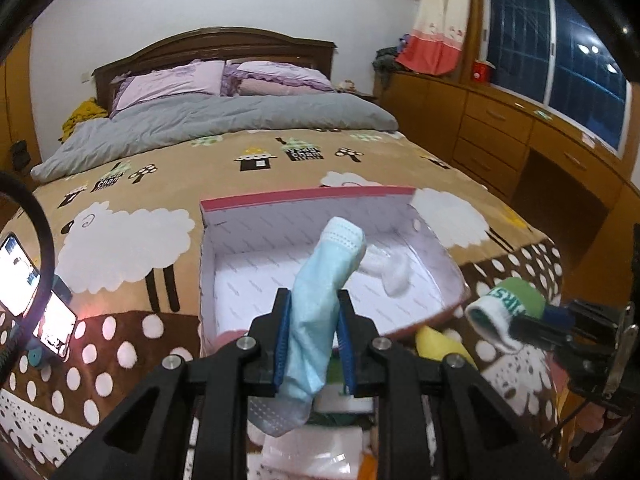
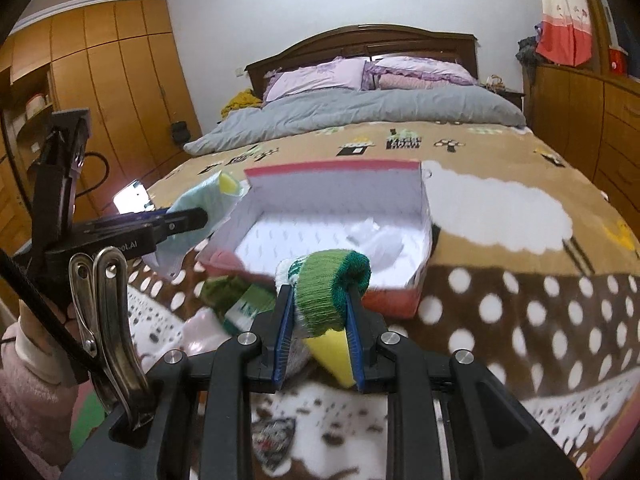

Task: Organize soft objects
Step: 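Carry both socks into the shoebox and open both tools to release them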

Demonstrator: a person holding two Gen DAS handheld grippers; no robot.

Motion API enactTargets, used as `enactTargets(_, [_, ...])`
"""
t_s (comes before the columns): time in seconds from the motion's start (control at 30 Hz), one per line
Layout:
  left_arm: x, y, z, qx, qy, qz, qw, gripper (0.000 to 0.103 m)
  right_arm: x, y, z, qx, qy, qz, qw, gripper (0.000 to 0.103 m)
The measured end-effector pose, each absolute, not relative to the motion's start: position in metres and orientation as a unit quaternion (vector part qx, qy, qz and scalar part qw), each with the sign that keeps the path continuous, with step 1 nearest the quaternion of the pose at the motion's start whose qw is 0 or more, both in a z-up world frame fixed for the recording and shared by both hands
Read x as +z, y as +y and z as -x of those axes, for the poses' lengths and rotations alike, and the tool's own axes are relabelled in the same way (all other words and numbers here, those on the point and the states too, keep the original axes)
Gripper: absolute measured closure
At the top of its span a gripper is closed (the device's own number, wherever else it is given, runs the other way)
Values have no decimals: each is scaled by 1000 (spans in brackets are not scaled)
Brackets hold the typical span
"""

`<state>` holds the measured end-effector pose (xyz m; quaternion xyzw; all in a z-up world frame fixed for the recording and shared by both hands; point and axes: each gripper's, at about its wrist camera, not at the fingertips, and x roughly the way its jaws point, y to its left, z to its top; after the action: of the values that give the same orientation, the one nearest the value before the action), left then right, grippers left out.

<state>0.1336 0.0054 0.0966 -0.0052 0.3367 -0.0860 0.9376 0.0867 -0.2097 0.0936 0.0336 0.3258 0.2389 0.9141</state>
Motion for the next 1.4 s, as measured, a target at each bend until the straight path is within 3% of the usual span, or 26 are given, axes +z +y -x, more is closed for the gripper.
enactTargets(0.6, [40, 12, -202, -43, 382, 5, 923, 80, 68, -195, -157, 205, 354, -3, 912, 78])
enactTargets(1.1, [19, 9, -213, -38, 400, -4, 916, 80, 41, -202, -178, 187, 384, -15, 904, 77])
enactTargets(1.17, [20, 8, -213, -38, 400, -5, 916, 77, 41, -202, -177, 187, 384, -16, 904, 77])
enactTargets(1.4, [24, 5, -209, -39, 397, -6, 917, 49, 41, -203, -177, 185, 386, -24, 903, 75])
